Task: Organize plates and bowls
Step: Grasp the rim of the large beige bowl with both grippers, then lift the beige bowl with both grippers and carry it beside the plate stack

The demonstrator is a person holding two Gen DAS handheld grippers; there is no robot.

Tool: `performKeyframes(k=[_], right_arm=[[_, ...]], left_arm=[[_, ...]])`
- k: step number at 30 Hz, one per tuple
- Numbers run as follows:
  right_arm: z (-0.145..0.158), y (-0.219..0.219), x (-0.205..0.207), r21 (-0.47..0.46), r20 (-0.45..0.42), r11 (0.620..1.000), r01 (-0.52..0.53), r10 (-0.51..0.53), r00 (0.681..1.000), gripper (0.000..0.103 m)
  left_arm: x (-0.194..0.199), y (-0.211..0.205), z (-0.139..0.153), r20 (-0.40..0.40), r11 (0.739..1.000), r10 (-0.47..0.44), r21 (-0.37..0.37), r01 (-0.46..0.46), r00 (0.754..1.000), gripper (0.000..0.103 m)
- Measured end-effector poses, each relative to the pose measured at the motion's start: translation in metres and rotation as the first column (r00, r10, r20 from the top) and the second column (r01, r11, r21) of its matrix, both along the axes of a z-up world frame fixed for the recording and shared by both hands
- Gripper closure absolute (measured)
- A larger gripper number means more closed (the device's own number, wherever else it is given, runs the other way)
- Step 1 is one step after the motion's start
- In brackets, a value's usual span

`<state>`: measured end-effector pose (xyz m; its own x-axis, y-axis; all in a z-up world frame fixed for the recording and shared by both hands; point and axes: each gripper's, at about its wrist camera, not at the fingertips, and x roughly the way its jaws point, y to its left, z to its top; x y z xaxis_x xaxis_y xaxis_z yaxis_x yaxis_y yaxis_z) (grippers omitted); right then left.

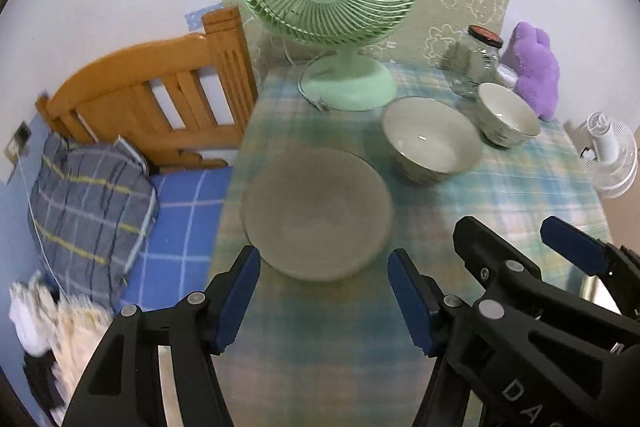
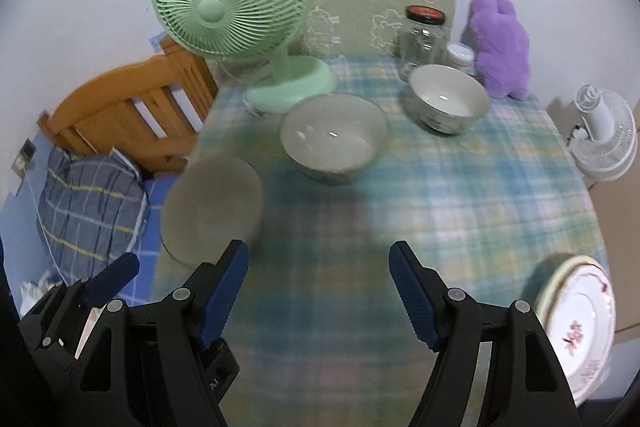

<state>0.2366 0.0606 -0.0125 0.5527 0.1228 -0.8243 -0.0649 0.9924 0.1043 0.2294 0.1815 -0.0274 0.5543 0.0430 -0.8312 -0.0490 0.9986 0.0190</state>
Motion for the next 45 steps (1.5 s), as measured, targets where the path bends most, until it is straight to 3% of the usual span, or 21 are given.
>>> performKeyframes(k=[8, 10, 15, 20, 22, 25, 29, 45], right_arm=[[-0.019, 0.039, 0.039, -0.004, -0.016, 0.998, 0.058, -0.058, 0.998, 0.038], [-0.026, 0.047, 0.049, -0.018, -0.023, 0.998, 0.066, -0.066, 0.998, 0.041], [-0.049, 0.060, 0.069, -0.019, -0.066, 0.996, 0.082, -0.083, 0.994, 0.049], [-0.067, 0.068, 0.082, -0.023, -0.096, 0.996, 0.087, -0.089, 0.991, 0.064], [-0.073, 0.070, 0.085, -0.021, -0.106, 0.996, 0.089, -0.091, 0.990, 0.078], [-0.080, 0.070, 0.090, -0.022, -0.122, 0.996, 0.091, -0.093, 0.988, 0.083], [-0.083, 0.074, 0.092, -0.045, -0.116, 0.995, 0.088, -0.093, 0.989, 0.085], [-0.079, 0.065, 0.078, -0.058, -0.129, 0.994, 0.097, -0.104, 0.986, 0.085]], left_arm=[[0.040, 0.034, -0.022, -0.019, 0.999, -0.036, 0.004, 0.036, 0.999, 0.046], [0.048, 0.039, -0.031, -0.032, 1.000, -0.031, 0.001, 0.031, 0.999, 0.053], [0.064, 0.050, -0.049, -0.063, 1.000, -0.026, -0.008, 0.025, 0.998, 0.056], [0.074, 0.054, -0.064, -0.092, 0.999, -0.035, -0.021, 0.034, 0.995, 0.062], [0.078, 0.055, -0.070, -0.105, 0.999, -0.041, -0.031, 0.038, 0.994, 0.065], [0.081, 0.054, -0.074, -0.108, 0.999, -0.048, -0.029, 0.045, 0.993, 0.069], [0.082, 0.056, -0.074, -0.099, 0.999, -0.038, -0.016, 0.036, 0.994, 0.076], [0.065, 0.042, -0.074, -0.131, 0.998, -0.057, -0.018, 0.055, 0.990, 0.077]])
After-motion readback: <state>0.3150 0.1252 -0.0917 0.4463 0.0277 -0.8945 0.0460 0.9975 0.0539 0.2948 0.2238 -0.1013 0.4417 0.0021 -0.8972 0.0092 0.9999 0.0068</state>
